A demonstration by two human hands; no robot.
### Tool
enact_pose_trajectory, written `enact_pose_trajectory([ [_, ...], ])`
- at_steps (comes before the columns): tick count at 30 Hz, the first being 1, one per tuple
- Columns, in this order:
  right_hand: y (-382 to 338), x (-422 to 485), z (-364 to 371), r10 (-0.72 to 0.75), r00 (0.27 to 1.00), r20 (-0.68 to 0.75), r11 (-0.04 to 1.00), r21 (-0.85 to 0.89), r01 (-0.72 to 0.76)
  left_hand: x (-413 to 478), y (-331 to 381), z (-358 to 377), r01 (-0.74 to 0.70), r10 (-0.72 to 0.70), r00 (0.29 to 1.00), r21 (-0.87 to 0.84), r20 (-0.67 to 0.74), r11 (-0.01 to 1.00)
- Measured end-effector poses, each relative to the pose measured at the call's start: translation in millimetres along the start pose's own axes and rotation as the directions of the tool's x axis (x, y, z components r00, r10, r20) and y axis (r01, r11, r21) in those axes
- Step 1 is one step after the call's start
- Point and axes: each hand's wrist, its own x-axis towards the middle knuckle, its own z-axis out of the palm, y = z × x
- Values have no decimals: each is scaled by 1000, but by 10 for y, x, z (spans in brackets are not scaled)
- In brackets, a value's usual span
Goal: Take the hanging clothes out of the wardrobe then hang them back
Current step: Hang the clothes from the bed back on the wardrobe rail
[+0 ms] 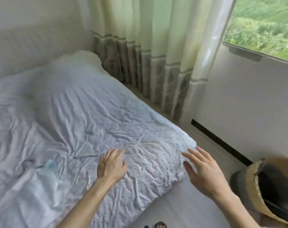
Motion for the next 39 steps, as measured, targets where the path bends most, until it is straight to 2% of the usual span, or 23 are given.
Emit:
enact_pose_trajectory([
  [4, -605, 221, 252, -206, 978, 31, 977, 62, 204, -641, -771, 73, 231, -231, 973, -22, 9, 973],
  [10, -1483, 254, 782, -455, 876, 163, 888, 154, 433, -1626, -1480, 186, 486, -488, 873, -81, -10, 870],
  [15, -2280, 113, 1137, -576, 752, 320, 816, 176, 550, -2299, -2069, 225, 609, -614, 788, -99, -39, 787],
  [19, -2916, 3, 1436, -625, 663, 413, 771, 191, 608, -2595, -2675, 364, 679, -684, 729, -123, 5, 723],
  [25, -3919, 170, 2058, -626, 586, 515, 740, 155, 654, -2536, -3828, 574, 686, -685, 727, -104, 50, 721],
  [30, -4748, 417, 2869, -539, 525, 659, 764, 119, 635, -2307, -4960, 800, 654, -640, 755, -81, 144, 752],
  [39, -5948, 1183, 4423, -327, 497, 804, 849, 20, 528, -1590, -6861, 1029, 733, -683, 669, -105, 293, 673],
])
